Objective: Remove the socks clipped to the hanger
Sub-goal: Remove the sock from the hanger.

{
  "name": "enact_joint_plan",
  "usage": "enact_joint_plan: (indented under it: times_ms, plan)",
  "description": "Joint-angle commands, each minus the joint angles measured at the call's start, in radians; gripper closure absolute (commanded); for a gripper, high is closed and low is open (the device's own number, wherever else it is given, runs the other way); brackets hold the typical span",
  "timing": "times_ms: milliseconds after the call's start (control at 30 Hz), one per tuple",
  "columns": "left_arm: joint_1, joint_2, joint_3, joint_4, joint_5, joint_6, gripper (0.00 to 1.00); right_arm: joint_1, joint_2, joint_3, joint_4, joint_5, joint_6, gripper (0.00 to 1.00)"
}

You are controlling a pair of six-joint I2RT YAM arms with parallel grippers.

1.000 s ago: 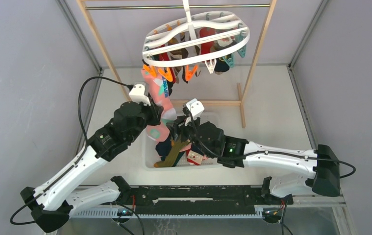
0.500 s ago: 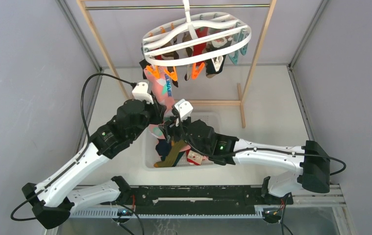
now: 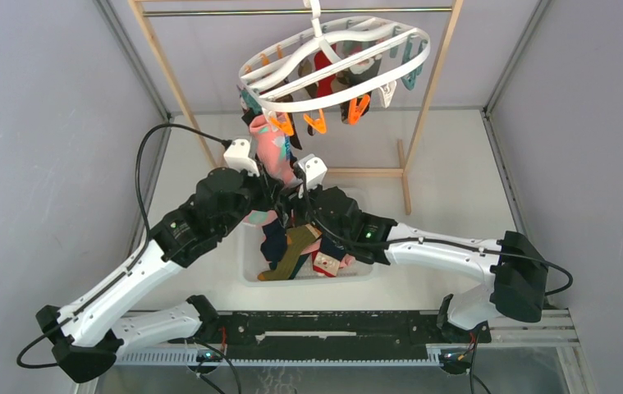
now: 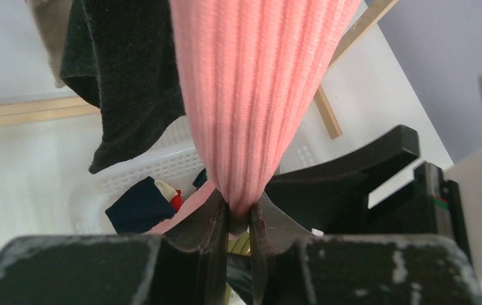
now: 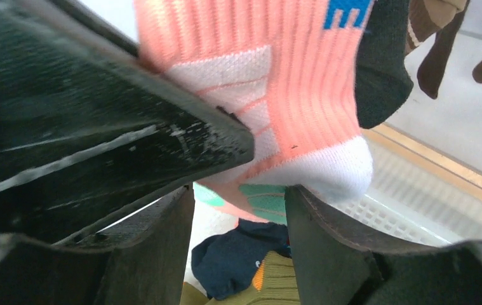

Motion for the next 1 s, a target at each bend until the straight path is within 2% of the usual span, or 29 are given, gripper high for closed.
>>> enact_joint_plan:
  times_ms: [0,100,233,433,733,967]
  plan:
    - [-0.009,-0.025,0.051,0.046,0.073,-0.037,0.8,-0.025,0.011,0.04,0.057,-0.022,0.064,0.4]
    - [-0.008,-0.03,0.042,0.059,0.094,-0.047,0.79,-0.044,0.005,0.024,0.073,-0.053,0.088,0.51]
    - [-0.011,-0.039,0.039,0.065,0.106,-0.051,0.79,-0.061,-0.026,-0.007,0.088,-0.087,0.099,0.7]
    - [-0.01,-0.043,0.039,0.072,0.114,-0.053,0.73,-0.096,-0.081,-0.047,0.088,-0.148,0.119,0.88]
    - [-0.01,-0.062,0.05,0.063,0.103,-0.044,0.47,-0.132,-0.162,-0.102,0.061,-0.19,0.123,0.92]
    - [-0.011,-0.096,0.057,0.042,0.089,-0.039,0.42,-0.164,-0.216,-0.157,0.044,-0.204,0.123,0.92]
